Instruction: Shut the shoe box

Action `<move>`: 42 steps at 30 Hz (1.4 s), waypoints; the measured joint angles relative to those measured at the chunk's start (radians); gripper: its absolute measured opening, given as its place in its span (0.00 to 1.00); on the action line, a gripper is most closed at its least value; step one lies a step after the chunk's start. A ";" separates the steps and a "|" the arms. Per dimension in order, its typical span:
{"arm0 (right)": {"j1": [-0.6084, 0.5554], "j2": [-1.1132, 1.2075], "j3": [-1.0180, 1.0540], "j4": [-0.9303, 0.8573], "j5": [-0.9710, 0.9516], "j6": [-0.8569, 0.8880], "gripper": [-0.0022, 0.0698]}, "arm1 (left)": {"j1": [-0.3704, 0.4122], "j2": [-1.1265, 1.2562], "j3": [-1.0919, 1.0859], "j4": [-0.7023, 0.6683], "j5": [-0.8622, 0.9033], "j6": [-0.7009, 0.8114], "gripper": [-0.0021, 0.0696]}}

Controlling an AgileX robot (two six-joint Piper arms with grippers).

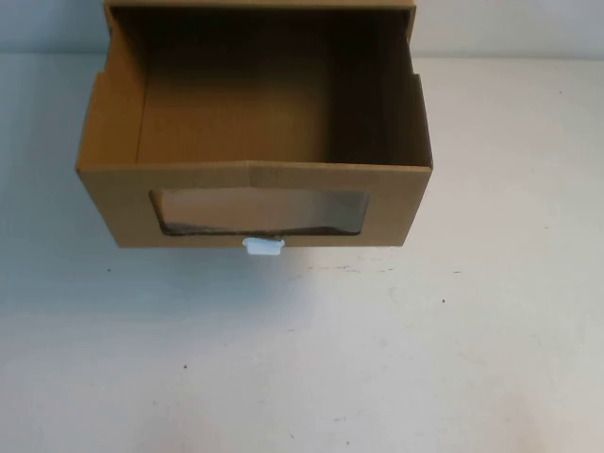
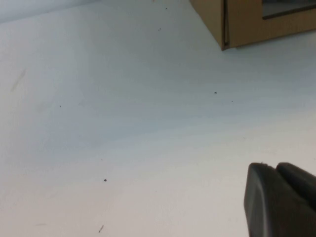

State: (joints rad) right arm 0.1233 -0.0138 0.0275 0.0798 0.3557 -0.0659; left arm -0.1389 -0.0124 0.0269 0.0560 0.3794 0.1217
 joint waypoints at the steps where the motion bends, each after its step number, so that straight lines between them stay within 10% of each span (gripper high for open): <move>1: 0.000 0.000 0.000 0.000 0.000 0.000 0.01 | 0.000 0.000 0.000 0.000 0.000 0.000 0.03; 31: 0.000 0.000 0.000 0.000 0.000 0.000 0.01 | 0.000 0.000 0.000 -0.002 -0.027 -0.006 0.03; 42: 0.000 0.000 0.000 0.000 0.000 0.000 0.01 | 0.000 0.000 0.000 -0.248 -0.242 -0.352 0.03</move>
State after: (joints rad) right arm 0.1233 -0.0138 0.0275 0.0798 0.3557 -0.0659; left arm -0.1389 -0.0124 0.0269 -0.1921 0.1377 -0.2301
